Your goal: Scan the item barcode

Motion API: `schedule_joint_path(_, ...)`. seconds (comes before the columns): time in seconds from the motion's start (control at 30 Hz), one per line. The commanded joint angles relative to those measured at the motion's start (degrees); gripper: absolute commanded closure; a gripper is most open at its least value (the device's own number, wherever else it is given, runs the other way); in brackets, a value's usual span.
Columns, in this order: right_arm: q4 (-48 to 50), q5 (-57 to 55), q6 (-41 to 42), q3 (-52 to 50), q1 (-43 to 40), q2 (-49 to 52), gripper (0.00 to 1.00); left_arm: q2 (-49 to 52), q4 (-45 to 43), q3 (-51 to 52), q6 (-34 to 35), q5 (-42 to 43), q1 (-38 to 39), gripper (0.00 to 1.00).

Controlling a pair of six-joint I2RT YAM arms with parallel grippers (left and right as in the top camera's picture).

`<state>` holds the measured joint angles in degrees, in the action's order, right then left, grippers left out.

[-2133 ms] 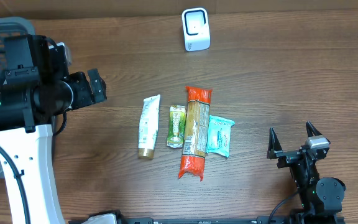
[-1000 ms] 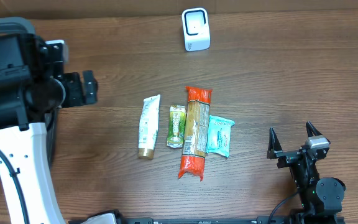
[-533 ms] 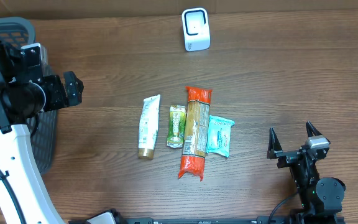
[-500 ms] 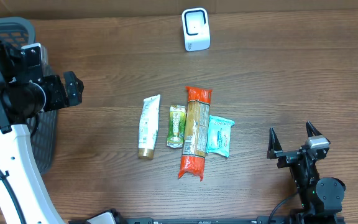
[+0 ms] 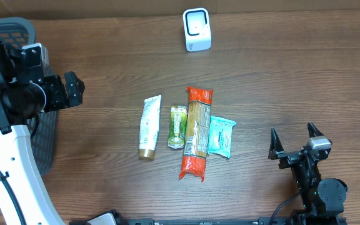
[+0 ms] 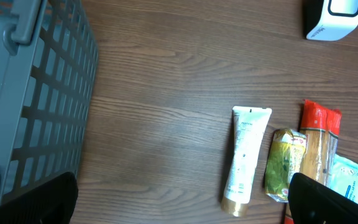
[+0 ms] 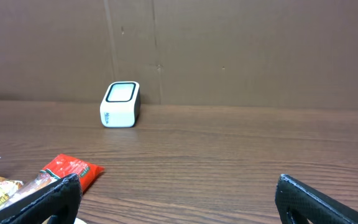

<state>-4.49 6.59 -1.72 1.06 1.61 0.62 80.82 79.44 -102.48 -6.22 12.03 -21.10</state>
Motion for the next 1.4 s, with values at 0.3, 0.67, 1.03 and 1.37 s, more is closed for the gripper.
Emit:
schedule_joint_path(0.3, 0.3, -0.5, 0.0, -0.6, 0.3, -0.5, 0.0, 0.5, -0.2, -0.8, -0.9, 1.1, -0.2, 0.0)
schedule_joint_path(0.67, 0.3, -0.6, 0.0, -0.6, 0.3, -0.5, 0.0, 0.5, -0.2, -0.8, -0.9, 1.1, -0.2, 0.0)
schedule_joint_path(1.03, 0.9, -0.6, 0.0, -0.6, 0.3, -0.5, 0.0, 0.5, -0.2, -0.8, -0.9, 1.1, -0.2, 0.0)
schedule_joint_path(1.37, 0.9, -2.7, 0.0, -0.6, 0.2, -0.5, 0.0, 0.5, -0.2, -0.8, -0.9, 1.1, -0.2, 0.0)
